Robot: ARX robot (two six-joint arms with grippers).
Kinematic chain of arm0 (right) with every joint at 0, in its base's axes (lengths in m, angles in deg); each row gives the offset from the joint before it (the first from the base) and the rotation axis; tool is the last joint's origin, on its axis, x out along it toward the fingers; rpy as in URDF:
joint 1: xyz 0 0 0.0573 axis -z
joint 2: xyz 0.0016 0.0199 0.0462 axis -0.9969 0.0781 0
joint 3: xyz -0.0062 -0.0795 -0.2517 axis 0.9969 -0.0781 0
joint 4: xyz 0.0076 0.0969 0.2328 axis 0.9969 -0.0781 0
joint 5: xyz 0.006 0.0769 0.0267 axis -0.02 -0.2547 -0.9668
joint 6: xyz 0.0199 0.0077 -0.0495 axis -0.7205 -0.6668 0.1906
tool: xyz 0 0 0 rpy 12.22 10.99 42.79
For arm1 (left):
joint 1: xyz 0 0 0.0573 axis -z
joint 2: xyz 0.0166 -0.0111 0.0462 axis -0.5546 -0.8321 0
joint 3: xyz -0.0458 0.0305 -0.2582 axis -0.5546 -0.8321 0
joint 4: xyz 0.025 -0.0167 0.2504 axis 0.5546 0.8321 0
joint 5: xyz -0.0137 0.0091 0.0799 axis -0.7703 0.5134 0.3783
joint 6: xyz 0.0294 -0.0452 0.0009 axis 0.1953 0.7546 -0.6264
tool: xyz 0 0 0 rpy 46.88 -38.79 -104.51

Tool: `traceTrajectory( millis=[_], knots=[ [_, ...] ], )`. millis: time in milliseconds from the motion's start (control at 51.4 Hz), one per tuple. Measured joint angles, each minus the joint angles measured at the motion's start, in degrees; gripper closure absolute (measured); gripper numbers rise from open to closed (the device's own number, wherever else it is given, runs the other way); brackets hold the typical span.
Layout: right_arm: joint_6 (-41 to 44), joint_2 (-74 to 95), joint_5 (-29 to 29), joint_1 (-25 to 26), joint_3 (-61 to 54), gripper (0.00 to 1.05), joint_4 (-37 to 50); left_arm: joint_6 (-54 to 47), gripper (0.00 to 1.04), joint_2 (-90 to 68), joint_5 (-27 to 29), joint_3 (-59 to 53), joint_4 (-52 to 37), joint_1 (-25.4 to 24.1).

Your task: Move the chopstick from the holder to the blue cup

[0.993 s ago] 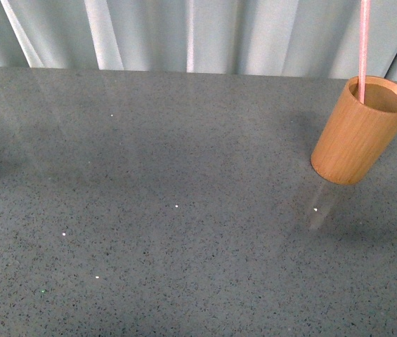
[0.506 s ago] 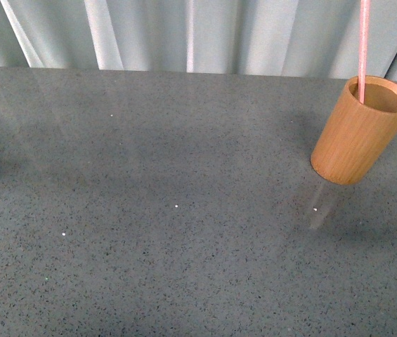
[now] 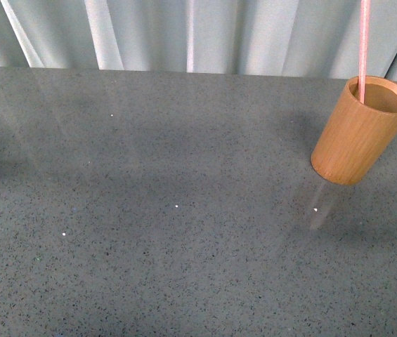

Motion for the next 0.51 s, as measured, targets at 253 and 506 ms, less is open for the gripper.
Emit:
traceTrajectory(
  millis=[253, 506],
  knots=[
    [-0.02, 0.0, 0.0, 0.0, 0.0, 0.1, 0.0, -1.11, 0.45, -1.75, 0.44, 1.57, 0.7, 1.01],
    [0.0, 0.0, 0.0, 0.0, 0.0, 0.1, 0.0, -0.92, 0.79, -1.81, -0.57, 1.95, 2.73, 2.43]
  ],
)
